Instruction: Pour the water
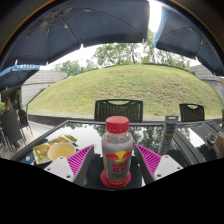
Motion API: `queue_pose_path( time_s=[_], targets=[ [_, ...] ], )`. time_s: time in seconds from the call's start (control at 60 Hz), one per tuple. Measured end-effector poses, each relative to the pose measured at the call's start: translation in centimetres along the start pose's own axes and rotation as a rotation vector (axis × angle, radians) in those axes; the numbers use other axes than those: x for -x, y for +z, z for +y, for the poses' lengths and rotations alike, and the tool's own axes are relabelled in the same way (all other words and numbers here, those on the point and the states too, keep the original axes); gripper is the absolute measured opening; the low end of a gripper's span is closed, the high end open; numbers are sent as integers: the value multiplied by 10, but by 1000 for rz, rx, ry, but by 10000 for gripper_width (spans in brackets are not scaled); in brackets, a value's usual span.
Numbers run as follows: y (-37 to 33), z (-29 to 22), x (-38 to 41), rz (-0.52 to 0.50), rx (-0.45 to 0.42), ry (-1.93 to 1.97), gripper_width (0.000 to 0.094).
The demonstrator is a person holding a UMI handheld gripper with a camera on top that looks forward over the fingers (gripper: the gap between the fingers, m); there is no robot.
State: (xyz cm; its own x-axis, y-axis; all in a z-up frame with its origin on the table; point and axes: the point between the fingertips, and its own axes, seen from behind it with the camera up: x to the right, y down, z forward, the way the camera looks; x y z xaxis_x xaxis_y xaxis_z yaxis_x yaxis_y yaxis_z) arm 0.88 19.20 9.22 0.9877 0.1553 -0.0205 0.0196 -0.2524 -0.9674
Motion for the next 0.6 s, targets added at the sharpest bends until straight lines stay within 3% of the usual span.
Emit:
queue_pose_path(
  time_s=[0.233, 0.5, 0.6],
  targets=[
    [-119, 2, 0, 66, -21, -146, 839],
    [-219, 47, 27, 8, 27, -170, 836],
    [-240, 48, 18, 26, 2, -218, 836]
  ],
)
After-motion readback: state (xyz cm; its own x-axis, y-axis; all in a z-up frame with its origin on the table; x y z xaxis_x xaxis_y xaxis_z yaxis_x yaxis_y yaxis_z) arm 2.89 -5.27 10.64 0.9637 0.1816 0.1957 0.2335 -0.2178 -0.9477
